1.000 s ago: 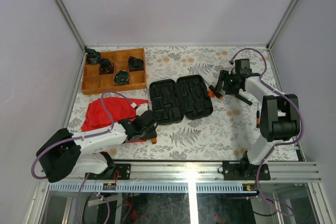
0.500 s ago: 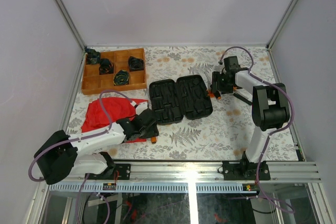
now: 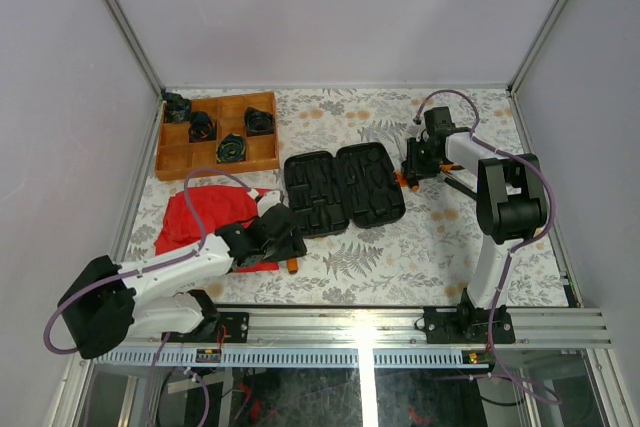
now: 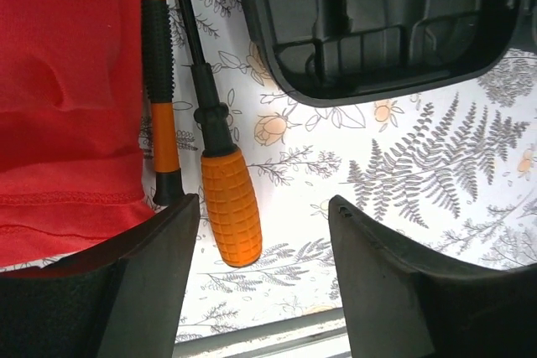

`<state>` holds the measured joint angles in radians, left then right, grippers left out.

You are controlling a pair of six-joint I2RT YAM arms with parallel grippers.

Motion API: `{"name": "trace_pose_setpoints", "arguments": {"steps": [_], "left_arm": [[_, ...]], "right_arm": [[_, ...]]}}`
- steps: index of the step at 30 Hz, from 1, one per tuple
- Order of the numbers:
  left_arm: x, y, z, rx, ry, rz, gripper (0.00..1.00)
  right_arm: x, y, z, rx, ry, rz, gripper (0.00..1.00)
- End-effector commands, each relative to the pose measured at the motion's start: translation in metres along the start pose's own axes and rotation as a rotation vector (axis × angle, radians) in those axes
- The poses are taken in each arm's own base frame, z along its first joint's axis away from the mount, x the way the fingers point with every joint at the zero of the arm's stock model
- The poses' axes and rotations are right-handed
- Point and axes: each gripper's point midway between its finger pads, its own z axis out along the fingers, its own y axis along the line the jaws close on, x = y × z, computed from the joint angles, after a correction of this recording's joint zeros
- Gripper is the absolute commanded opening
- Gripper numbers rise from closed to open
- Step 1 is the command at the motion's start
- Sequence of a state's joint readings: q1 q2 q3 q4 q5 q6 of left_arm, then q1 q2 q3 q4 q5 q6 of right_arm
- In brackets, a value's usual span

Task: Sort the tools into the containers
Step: Place the screwdriver at the center of the board.

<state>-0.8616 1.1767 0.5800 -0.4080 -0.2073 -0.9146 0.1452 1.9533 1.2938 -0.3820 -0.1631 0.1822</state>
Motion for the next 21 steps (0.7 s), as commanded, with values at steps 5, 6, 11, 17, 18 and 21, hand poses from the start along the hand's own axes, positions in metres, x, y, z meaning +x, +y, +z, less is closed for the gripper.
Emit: {"name": "trace_pose_setpoints", "arguments": {"steps": [5, 6, 11, 17, 18, 21], "left_arm": [[-0.031, -0.024, -0.034, 0.077, -0.076, 0.003, 0.66], [-0.033, -0.026, -0.038, 0.094, -0.080, 0.008, 0.67], [-0.046, -0.037, -0.059, 0.161, -0.124, 0.030, 0.71], [-0.059, -0.044, -0.080, 0.214, -0.179, 0.031, 0.73], [-0.061, -0.045, -0.084, 0.225, -0.187, 0.027, 0.73], [-0.065, -0.048, -0.094, 0.255, -0.206, 0.017, 0.73]], "right_arm": [[-0.005, 0.017, -0.029, -0.057, -0.032, 0.009, 0.20], [-0.010, 0.020, -0.039, -0.061, -0.059, 0.005, 0.18], [-0.016, 0.025, -0.075, -0.065, -0.149, -0.003, 0.05], [-0.012, 0.050, -0.114, -0.193, -0.260, 0.016, 0.00], [-0.008, 0.055, -0.118, -0.226, -0.268, 0.023, 0.00], [-0.004, 0.076, -0.136, -0.334, -0.317, 0.024, 0.00]]}}
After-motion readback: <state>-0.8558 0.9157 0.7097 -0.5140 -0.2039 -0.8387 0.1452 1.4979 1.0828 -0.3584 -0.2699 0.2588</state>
